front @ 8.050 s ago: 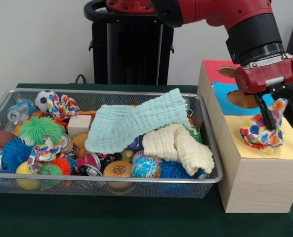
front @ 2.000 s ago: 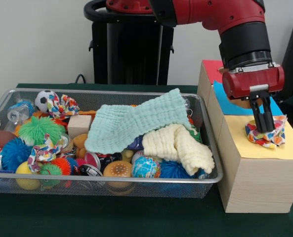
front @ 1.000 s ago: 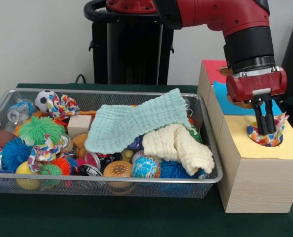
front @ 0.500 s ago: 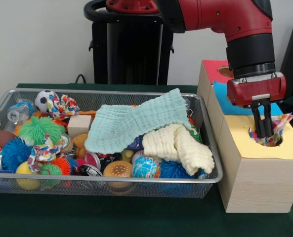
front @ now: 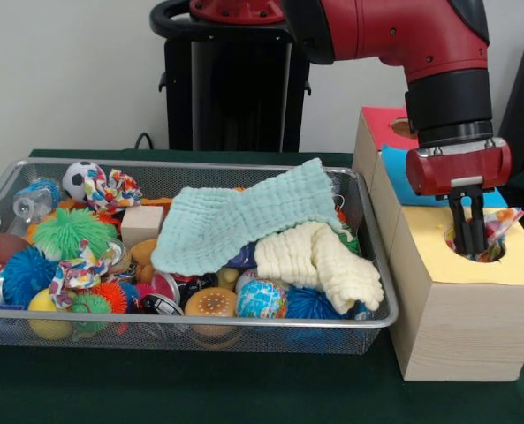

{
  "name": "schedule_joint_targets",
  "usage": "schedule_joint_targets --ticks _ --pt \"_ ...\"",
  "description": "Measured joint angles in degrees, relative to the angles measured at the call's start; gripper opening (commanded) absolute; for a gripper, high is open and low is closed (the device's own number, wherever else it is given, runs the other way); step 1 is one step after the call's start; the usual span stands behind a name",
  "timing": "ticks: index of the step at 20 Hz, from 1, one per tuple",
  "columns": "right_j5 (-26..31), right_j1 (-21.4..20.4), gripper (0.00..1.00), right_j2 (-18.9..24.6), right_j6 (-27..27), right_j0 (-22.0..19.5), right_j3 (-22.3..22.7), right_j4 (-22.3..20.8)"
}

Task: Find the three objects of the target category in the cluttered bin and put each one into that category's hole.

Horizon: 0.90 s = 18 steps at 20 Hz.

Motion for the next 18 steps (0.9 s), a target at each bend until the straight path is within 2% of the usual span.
schedule_joint_targets --ticks 5,18 --pt "-0.94 1.17 0.0 -0.16 -0.01 -0.02 -0.84 -0.62" --pt "-8.99 4.98 0.0 -0.94 -0.01 -0.05 -3.81 -2.86"
